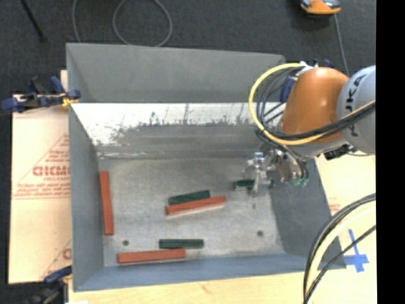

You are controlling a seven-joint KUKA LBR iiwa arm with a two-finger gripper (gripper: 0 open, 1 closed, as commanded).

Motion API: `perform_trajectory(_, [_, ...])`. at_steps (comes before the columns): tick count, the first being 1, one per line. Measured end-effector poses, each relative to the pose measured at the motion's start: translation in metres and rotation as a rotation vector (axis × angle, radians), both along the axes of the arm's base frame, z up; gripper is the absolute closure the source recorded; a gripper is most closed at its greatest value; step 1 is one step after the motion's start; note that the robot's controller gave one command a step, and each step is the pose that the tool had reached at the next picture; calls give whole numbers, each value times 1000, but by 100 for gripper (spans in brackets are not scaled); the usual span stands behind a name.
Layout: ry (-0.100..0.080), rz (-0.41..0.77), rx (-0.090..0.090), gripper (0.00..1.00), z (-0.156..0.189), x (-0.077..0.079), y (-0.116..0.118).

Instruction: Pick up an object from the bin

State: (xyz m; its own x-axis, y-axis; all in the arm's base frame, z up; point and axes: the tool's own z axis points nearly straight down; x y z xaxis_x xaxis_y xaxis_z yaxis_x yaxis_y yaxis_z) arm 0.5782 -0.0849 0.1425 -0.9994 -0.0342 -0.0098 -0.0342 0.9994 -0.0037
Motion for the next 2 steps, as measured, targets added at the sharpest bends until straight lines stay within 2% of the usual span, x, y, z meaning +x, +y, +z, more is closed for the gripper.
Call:
perform_trajectory(1, [-4, 5, 0, 100, 91, 7, 0])
perform_trajectory(2, [1, 190, -2, 100, 126, 70, -51])
